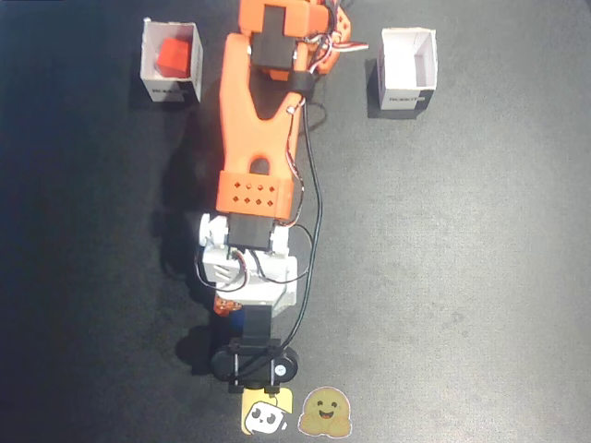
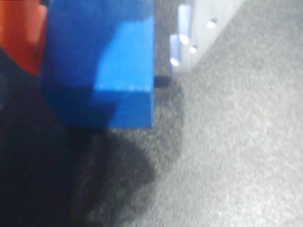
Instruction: Put the red cube in the right box and the blue cube in the left box.
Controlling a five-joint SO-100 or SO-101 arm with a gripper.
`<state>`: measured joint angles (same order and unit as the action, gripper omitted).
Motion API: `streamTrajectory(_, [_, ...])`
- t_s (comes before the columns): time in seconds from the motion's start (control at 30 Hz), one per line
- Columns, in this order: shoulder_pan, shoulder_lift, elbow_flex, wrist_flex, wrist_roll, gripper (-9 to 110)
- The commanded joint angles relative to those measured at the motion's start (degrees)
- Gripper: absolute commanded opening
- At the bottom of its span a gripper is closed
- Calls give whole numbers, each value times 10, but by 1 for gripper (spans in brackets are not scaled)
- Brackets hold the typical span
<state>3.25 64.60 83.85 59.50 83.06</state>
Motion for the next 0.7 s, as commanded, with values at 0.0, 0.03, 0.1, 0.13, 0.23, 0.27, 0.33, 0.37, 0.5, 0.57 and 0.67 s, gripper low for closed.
streamTrajectory(0.0, [7,0,-35,5,-9,19])
streamTrajectory(0.03, [8,-2,-35,4,-9,19])
streamTrajectory(0.1, [9,-6,-38,3,-10,18])
streamTrajectory(0.13, [10,-8,-38,2,-10,17])
streamTrajectory(0.23, [11,-12,-38,-1,-11,13])
streamTrajectory(0.27, [12,-13,-38,-1,-11,12])
streamTrajectory(0.33, [13,-15,-38,-1,-11,10])
streamTrajectory(0.37, [13,-15,-36,-2,-11,9])
streamTrajectory(0.5, [12,-11,-35,-1,-11,9])
streamTrajectory(0.57, [11,-1,-33,6,-11,9])
streamTrajectory(0.67, [4,29,-30,34,-9,10])
